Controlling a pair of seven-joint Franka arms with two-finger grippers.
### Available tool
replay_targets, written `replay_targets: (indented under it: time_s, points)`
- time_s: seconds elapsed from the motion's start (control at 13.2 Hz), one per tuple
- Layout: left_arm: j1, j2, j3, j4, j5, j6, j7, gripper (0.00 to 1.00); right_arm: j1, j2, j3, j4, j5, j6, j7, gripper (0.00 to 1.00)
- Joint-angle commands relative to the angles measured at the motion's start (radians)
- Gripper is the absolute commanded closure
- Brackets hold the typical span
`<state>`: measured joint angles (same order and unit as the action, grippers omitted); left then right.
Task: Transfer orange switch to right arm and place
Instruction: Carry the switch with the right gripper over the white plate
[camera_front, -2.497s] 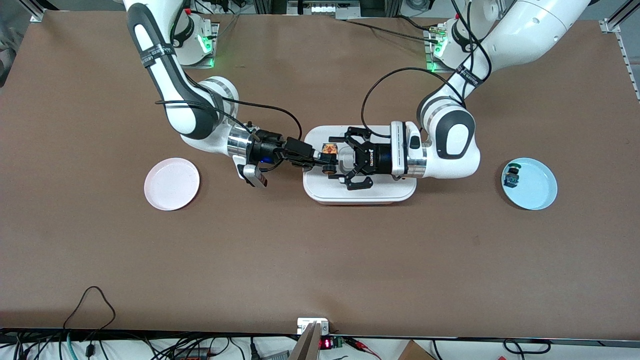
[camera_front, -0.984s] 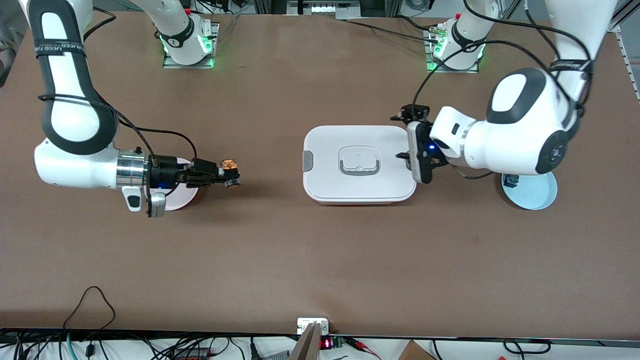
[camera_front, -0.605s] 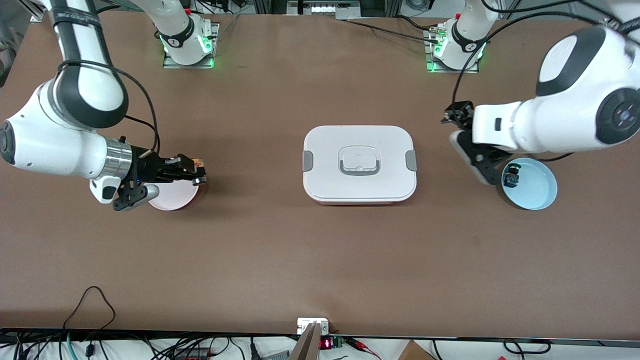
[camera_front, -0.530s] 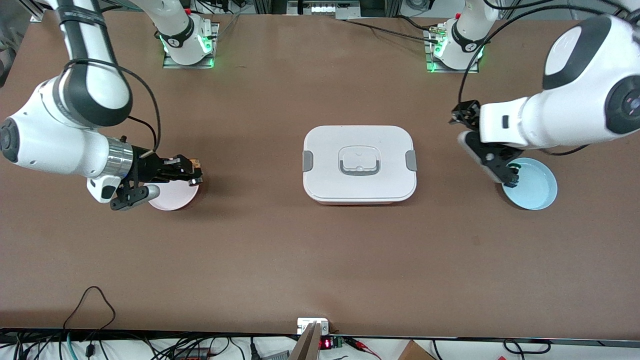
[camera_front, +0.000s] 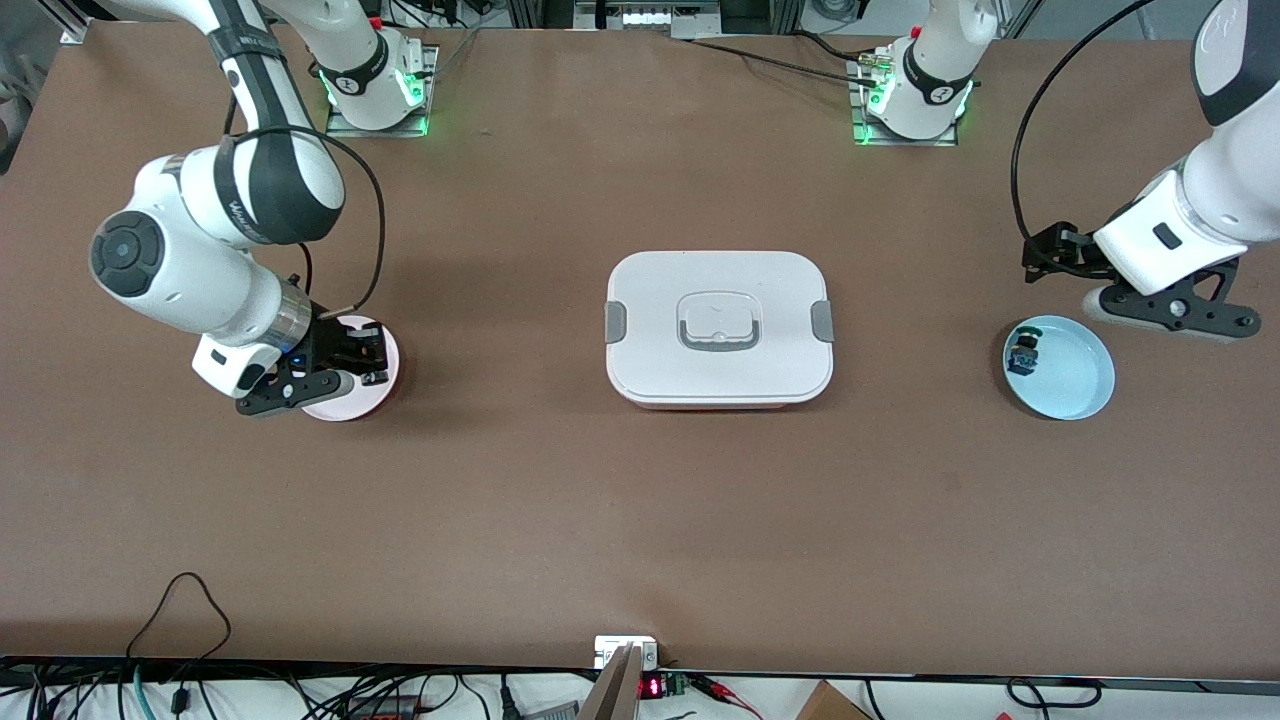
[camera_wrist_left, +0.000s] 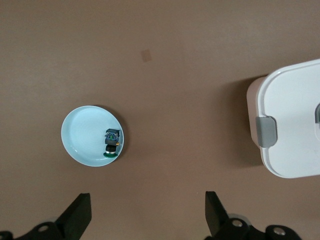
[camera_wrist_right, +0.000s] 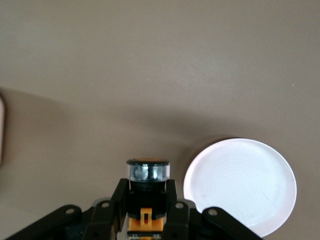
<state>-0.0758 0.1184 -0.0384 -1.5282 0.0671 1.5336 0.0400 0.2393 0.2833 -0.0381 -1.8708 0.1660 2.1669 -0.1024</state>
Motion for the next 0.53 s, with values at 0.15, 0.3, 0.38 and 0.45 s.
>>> replay_targets:
  time_s: [0.15, 0.3, 0.38, 0.45]
  points:
    - [-0.025, -0.026, 0.003, 0.008, 0.02, 0.028, -0.055, 0.0, -0.018, -0.061, -0.009, -0.255, -0.049, 0.246, 0.01, 1.0]
    - [-0.022, -0.026, 0.005, 0.011, 0.003, 0.045, -0.055, 0.0, -0.02, -0.061, -0.037, -0.342, -0.089, 0.374, -0.014, 1.0]
    - [-0.024, -0.026, 0.005, 0.011, 0.003, 0.045, -0.057, 0.0, -0.023, -0.061, -0.045, -0.385, -0.095, 0.445, -0.037, 1.0]
    - [-0.025, -0.026, 0.003, 0.011, -0.001, 0.046, -0.057, 0.0, -0.038, -0.056, -0.046, -0.407, -0.095, 0.48, -0.057, 1.0]
